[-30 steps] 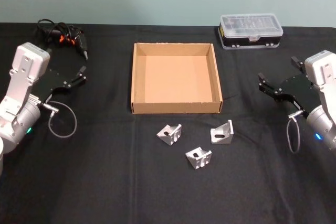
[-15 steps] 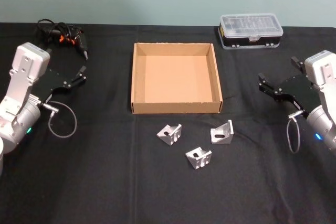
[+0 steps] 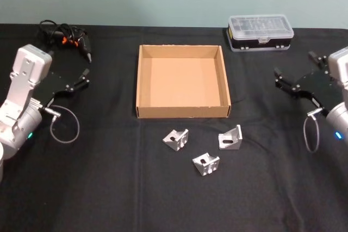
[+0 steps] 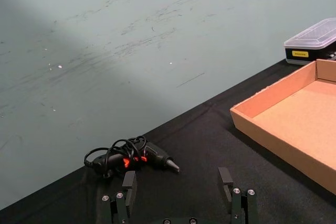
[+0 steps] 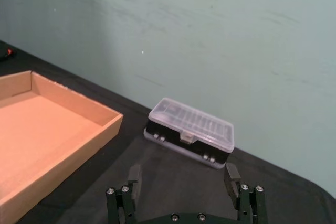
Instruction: Use one hand to pick up the angle iron from the table and place it into the box.
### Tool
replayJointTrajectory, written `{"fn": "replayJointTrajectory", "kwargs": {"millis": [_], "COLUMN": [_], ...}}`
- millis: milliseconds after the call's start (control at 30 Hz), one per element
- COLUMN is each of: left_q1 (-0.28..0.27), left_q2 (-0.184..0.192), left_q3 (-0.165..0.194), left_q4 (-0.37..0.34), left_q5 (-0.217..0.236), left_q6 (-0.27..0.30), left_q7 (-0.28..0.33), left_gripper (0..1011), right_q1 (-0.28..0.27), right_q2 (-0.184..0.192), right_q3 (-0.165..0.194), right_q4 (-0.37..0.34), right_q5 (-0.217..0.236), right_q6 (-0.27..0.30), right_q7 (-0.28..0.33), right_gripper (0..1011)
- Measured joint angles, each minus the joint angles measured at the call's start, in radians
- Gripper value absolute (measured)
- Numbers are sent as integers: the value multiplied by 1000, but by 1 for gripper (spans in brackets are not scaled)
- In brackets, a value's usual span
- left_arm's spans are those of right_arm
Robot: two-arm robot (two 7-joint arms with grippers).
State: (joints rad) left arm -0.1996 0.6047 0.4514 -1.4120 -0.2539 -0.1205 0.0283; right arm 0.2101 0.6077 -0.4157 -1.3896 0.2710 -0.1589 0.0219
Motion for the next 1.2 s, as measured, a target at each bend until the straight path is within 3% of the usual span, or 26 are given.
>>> {"fn": "replayJointTrajectory", "kwargs": {"millis": [200, 333, 400, 533, 567, 667, 833, 1200], "left_q1": [0, 0, 0, 0, 0, 0, 0, 0], "left_q2": [0, 0, 0, 0, 0, 0, 0, 0], "left_q3": [0, 0, 0, 0, 0, 0, 0, 0], "left_q4": [0, 0, 0, 0, 0, 0, 0, 0], "left_q5": [0, 0, 0, 0, 0, 0, 0, 0], "left_q6": [0, 0, 0, 0, 0, 0, 0, 0], "left_q7": [0, 0, 0, 0, 0, 0, 0, 0], "left_gripper": [1011, 1011, 1011, 1011, 1011, 1011, 1011, 1011], "right_q1": [-18, -47, -67, -82, -88, -94, -85, 26], "right_q2": [37, 114, 187, 240, 260, 278, 269, 158], "right_q3": [34, 42, 37, 26, 20, 10, -22, -85], "right_q4": [-30, -76, -106, -125, -131, -138, -133, -5], "right_q5": [43, 110, 157, 186, 198, 209, 197, 94], "right_q6": [-15, -26, -47, -66, -73, -79, -79, -36], "right_q7": [83, 247, 406, 535, 594, 661, 734, 778], "right_gripper": [1002, 1002, 1002, 1002, 1002, 1002, 1002, 1002]}}
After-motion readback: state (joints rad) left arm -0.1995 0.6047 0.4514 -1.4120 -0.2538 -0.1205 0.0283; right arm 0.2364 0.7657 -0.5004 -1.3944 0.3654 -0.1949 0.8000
